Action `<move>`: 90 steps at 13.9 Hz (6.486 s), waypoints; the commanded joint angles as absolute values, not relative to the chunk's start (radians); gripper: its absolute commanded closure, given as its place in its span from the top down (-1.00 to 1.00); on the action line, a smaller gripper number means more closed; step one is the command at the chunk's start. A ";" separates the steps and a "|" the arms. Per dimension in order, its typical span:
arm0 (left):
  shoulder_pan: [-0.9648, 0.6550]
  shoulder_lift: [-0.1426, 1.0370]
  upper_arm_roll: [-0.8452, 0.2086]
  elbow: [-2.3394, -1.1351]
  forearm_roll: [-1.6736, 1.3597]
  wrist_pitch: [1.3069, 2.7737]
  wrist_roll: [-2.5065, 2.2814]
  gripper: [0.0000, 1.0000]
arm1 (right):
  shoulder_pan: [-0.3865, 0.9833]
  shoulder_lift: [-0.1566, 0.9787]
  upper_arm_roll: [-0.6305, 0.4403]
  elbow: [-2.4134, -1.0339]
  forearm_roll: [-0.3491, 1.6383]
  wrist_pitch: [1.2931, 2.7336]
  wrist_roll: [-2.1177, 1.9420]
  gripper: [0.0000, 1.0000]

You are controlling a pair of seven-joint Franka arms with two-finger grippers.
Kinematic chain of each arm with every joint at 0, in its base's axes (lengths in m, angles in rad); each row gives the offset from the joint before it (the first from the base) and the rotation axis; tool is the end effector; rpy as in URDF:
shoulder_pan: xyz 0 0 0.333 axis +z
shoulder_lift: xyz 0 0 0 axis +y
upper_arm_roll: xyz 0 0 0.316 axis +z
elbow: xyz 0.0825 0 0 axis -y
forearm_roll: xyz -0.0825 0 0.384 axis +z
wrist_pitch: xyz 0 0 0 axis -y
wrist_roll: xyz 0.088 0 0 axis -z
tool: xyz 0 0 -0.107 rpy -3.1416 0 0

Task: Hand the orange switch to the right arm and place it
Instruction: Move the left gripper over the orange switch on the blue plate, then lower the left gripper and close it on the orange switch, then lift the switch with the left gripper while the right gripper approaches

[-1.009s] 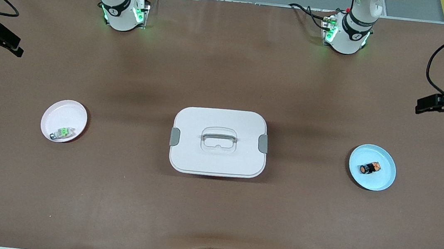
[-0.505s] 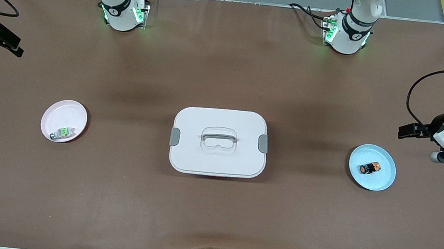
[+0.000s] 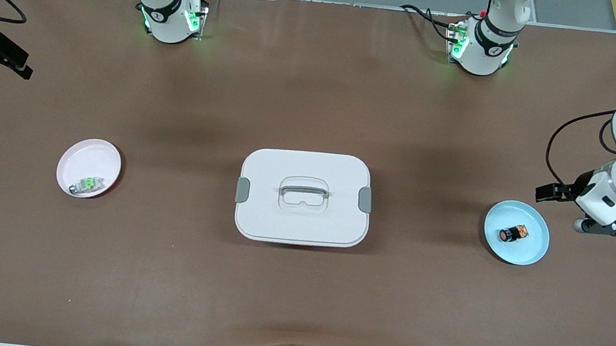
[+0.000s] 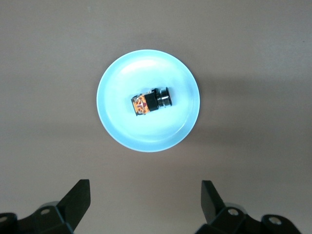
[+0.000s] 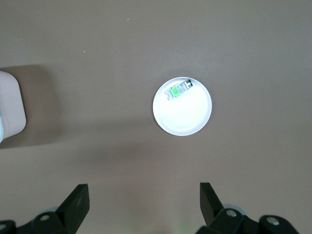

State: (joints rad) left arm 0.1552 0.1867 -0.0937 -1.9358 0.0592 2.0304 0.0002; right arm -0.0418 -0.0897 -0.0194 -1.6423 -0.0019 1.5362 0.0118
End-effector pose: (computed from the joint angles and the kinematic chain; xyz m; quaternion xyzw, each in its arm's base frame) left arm 0.5864 0.0413 0.3830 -0.9987 -0.0167 0.0460 0.0158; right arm 0.5215 -0.0327 0.6362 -0.9993 0.0365 0.0082 0.0001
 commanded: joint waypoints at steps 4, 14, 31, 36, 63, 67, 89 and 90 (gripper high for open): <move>0.161 0.276 -0.097 -1.954 0.084 2.180 0.005 1.00 | -0.057 -0.080 -0.011 -1.621 0.006 1.523 0.002 1.00; 0.169 0.402 -0.097 -1.951 0.097 2.302 -0.074 1.00 | -0.057 -0.080 -0.011 -1.621 0.006 1.523 0.002 1.00; 0.199 0.543 -0.094 -1.950 0.095 2.454 -0.144 1.00 | -0.041 -0.049 -0.018 -1.597 0.011 1.523 0.002 1.00; 0.204 0.554 -0.095 -1.948 0.095 2.468 -0.153 1.00 | -0.003 -0.049 -0.018 -1.594 -0.003 1.525 0.011 1.00; 0.195 0.368 -0.337 -1.744 0.020 2.036 -0.677 -1.00 | 0.429 -0.120 -0.017 -1.764 0.383 1.610 0.779 1.00; 0.190 0.379 -0.463 -1.657 -0.053 1.968 -0.967 -1.00 | 0.512 -0.126 -0.009 -1.816 0.425 1.757 0.827 1.00; -0.115 0.440 -0.568 -1.447 -0.501 1.885 -1.578 -1.00 | 0.792 0.038 -0.009 -1.951 0.600 2.503 0.997 1.00; -0.121 0.440 -0.568 -1.447 -0.518 1.885 -1.578 -1.00 | 0.792 0.040 -0.009 -1.951 0.600 2.503 0.997 1.00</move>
